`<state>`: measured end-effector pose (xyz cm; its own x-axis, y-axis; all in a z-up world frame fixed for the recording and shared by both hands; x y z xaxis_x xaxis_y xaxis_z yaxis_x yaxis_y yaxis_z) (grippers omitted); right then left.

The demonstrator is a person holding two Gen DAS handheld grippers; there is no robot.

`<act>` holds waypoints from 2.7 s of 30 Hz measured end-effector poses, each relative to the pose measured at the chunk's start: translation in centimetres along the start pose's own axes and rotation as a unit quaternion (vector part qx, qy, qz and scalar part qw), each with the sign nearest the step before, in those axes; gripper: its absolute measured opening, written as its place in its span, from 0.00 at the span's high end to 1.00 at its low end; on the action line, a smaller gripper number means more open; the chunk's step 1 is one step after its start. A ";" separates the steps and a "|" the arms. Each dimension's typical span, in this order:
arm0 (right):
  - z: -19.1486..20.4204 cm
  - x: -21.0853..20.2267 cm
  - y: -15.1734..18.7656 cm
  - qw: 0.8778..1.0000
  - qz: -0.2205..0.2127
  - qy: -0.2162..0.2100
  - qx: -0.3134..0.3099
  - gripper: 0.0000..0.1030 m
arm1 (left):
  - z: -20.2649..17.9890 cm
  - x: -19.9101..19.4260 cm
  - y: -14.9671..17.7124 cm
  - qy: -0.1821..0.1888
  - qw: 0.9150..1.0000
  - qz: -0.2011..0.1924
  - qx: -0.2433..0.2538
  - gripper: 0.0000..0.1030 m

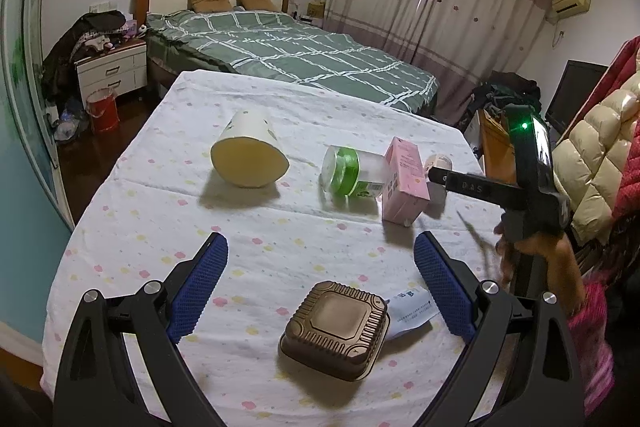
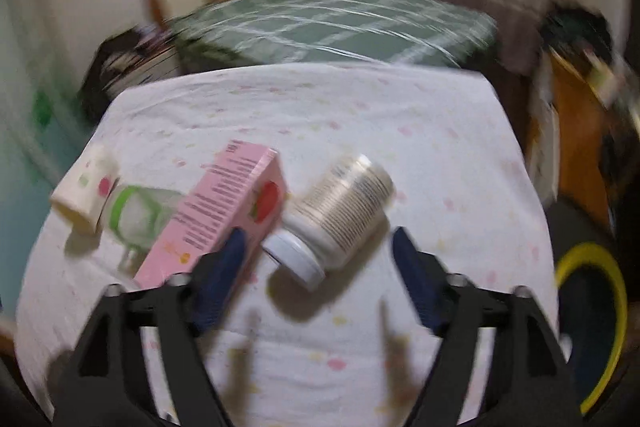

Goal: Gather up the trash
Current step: 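Close the right tool around the white pill bottle and lift, then carry the pill bottle with the right tool into the bin and release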

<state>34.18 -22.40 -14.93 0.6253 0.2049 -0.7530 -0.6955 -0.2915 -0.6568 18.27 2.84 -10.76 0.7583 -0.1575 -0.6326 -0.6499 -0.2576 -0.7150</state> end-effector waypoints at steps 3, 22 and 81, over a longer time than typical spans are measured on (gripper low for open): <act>-0.7 0.4 -0.5 0.997 0.008 -0.006 -0.079 0.21 | 0.3 0.0 -0.1 -0.002 1.000 -0.002 -0.004 0.10; 0.7 4.2 -0.3 0.975 0.039 -0.087 -0.198 0.18 | -1.0 -0.9 -1.8 -0.025 1.000 -0.017 0.008 0.10; -26.4 -6.1 21.7 0.963 0.068 0.132 0.227 0.15 | -7.9 -1.2 0.9 0.007 0.997 0.004 0.076 0.10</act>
<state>24.59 -54.67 -23.53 0.5438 -0.0689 -0.8364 -0.8231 0.1508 -0.5475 17.21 -4.74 -8.30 0.7529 -0.1730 -0.6349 -0.6553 -0.1093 -0.7474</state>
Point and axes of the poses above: each gripper's, at about its wrist camera, not at the fingertips, and x roughly the way its jaws point, z to its left, y to its underside, the point moved 9 cm from there along x, roughly the way its jaws point, and after that the axes turned 4 degrees about -x, right-handed, at the moved point
